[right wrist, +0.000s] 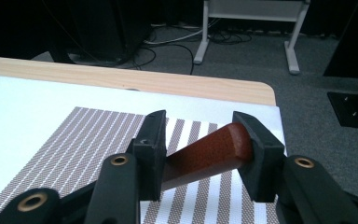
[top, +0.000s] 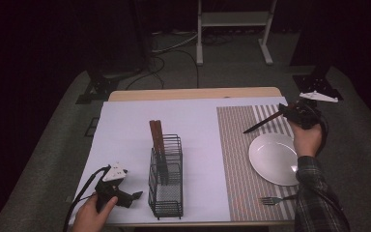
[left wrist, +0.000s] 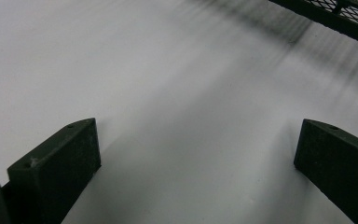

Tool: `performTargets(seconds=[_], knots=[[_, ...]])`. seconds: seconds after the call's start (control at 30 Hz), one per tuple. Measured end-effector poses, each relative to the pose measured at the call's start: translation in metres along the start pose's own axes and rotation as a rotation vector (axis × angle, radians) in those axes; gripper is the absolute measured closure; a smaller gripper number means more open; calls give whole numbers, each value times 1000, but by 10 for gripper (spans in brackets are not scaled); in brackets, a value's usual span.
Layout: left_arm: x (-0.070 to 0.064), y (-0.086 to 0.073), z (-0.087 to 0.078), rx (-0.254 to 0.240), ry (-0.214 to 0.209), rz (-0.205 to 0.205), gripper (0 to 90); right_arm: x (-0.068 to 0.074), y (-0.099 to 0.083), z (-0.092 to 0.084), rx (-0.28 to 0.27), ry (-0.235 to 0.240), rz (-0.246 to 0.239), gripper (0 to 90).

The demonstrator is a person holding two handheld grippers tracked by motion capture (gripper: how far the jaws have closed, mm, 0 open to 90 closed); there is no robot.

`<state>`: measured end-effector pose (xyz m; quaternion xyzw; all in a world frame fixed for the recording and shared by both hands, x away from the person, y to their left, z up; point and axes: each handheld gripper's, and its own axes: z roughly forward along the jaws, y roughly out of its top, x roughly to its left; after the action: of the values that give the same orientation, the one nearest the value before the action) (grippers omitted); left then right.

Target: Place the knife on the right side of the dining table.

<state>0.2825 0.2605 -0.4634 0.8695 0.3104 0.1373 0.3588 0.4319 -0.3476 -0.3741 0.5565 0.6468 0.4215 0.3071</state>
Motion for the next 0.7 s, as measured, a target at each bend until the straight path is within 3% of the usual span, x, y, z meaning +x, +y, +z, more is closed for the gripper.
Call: performTargets(seconds=[0.7], knots=[[0,0,0,0,0,0,0,-17,-18,8,46,-35,71,478]])
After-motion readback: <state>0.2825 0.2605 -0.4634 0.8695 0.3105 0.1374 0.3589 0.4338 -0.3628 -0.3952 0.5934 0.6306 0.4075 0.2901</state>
